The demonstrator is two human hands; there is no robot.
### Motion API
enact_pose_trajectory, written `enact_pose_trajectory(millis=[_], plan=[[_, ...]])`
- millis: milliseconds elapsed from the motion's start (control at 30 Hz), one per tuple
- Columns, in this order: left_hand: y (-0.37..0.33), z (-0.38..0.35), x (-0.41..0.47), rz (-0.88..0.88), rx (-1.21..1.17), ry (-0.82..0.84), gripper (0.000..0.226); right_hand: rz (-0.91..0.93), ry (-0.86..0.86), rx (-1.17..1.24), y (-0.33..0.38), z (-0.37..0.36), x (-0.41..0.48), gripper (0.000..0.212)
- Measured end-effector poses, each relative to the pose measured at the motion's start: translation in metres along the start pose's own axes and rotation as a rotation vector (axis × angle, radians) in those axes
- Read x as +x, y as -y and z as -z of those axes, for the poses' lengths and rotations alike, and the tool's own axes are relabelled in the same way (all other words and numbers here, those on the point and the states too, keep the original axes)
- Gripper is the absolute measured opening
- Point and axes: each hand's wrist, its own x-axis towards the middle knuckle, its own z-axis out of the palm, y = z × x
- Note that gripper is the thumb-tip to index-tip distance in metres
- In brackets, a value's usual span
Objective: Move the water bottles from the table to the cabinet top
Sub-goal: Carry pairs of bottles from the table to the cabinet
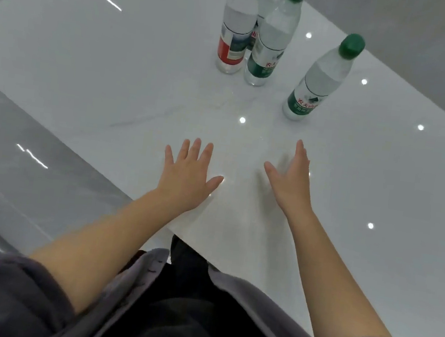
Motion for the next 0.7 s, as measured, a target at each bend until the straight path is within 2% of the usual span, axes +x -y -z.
enact_pose_trajectory(millis=[133, 300, 467, 567, 700], plan=[[0.018, 0.026, 0.052, 0.006, -0.114, -0.014, 0.082, -0.059, -0.136, 0.263, 0.027, 0.004, 0.046, 0.098], [0.028, 0.063, 0.128, 0.022, -0.517, -0.124, 0.097, -0.122, -0.306, 0.472, 0.049, 0.006, 0.096, 0.104], [0.034, 0.093, 0.199, 0.018, -0.825, -0.154, 0.102, -0.141, -0.462, 0.560, 0.064, 0.003, 0.126, 0.074], [0.038, 0.101, 0.225, -0.069, -0.944, -0.157, 0.090, -0.178, -0.539, 0.584, 0.068, -0.002, 0.132, 0.070], [0.039, 0.108, 0.240, -0.144, -0.976, -0.152, 0.069, -0.200, -0.586, 0.593, 0.068, -0.009, 0.134, 0.072]])
